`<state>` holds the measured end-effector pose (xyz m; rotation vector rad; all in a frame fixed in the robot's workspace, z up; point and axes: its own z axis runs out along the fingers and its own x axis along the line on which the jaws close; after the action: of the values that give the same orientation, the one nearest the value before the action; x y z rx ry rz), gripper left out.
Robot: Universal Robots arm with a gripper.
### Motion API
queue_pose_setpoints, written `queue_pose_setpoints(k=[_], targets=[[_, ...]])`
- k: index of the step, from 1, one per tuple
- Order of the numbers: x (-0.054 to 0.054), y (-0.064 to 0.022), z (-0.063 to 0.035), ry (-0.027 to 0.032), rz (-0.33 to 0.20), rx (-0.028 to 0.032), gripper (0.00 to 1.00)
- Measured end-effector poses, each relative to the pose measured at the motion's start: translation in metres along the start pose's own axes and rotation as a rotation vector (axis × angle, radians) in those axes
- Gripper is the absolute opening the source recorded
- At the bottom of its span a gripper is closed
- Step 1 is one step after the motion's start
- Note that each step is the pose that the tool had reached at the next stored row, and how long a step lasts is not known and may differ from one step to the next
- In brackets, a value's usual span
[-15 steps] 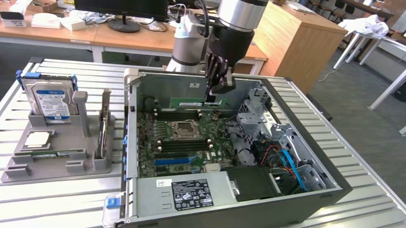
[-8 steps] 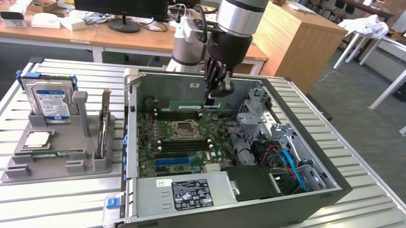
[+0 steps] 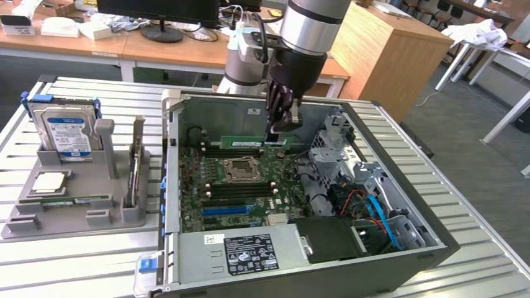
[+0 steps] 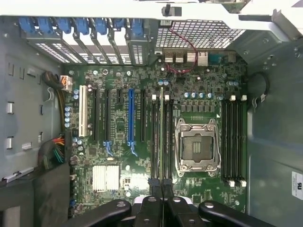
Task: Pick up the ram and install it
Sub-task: 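Pick up the ram and move it above insertion slot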
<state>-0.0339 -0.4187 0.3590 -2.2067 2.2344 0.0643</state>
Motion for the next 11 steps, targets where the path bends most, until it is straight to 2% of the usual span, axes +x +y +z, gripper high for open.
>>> queue_pose_setpoints(k=[11], targets=[[0.0,-0.0004,0.0119,-0.0006,0.023,0.0006,0.11]])
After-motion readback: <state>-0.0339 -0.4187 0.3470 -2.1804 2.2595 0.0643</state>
